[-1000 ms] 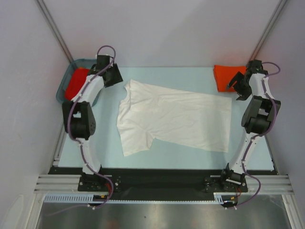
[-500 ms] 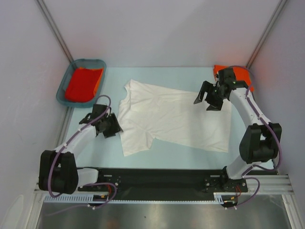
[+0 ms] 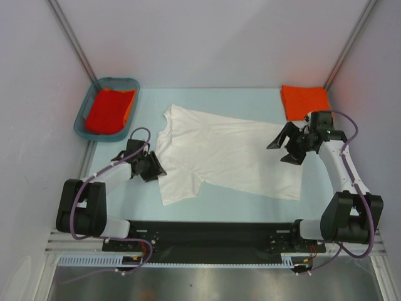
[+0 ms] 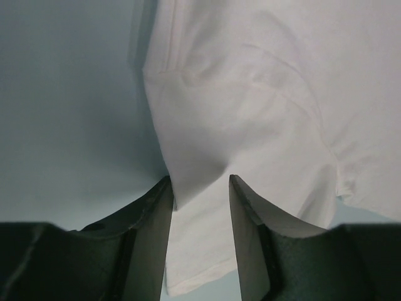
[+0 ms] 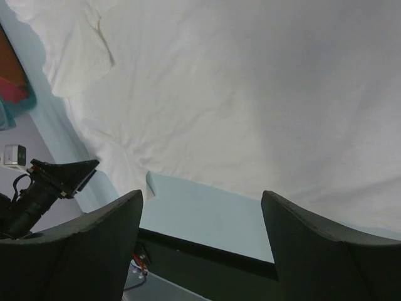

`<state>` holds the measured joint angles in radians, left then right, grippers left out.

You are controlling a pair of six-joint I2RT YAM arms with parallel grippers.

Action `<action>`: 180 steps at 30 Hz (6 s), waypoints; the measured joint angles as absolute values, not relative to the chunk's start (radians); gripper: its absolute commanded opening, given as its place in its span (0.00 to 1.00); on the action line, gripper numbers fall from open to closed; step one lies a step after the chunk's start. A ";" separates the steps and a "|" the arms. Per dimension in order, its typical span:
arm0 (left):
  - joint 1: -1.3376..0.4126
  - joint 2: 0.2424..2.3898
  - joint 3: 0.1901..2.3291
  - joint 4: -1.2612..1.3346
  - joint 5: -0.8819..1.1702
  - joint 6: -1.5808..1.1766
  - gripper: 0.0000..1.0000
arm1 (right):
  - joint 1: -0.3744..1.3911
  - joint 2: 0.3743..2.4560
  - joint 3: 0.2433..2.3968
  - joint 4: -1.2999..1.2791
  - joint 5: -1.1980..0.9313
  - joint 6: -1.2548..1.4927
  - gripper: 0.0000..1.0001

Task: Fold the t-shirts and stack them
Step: Fold the tshirt

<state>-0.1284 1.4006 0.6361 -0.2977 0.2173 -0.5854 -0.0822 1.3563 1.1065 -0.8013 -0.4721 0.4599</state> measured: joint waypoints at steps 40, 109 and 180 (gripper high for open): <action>-0.128 1.445 0.712 -0.387 0.222 -0.537 0.00 | -0.327 1.015 0.593 -0.936 0.033 0.849 0.18; -0.077 1.239 0.695 -0.474 0.236 -0.534 0.00 | -0.325 1.251 0.630 -0.883 -0.036 0.699 0.09; -0.125 1.822 1.420 -0.406 0.344 -0.621 0.00 | -0.356 1.776 1.234 -0.892 -0.113 0.545 0.00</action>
<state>-0.1246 1.8221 1.4197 -0.4061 0.3439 -0.6209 -0.3557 1.7763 1.2343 -0.8921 -0.1127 0.5449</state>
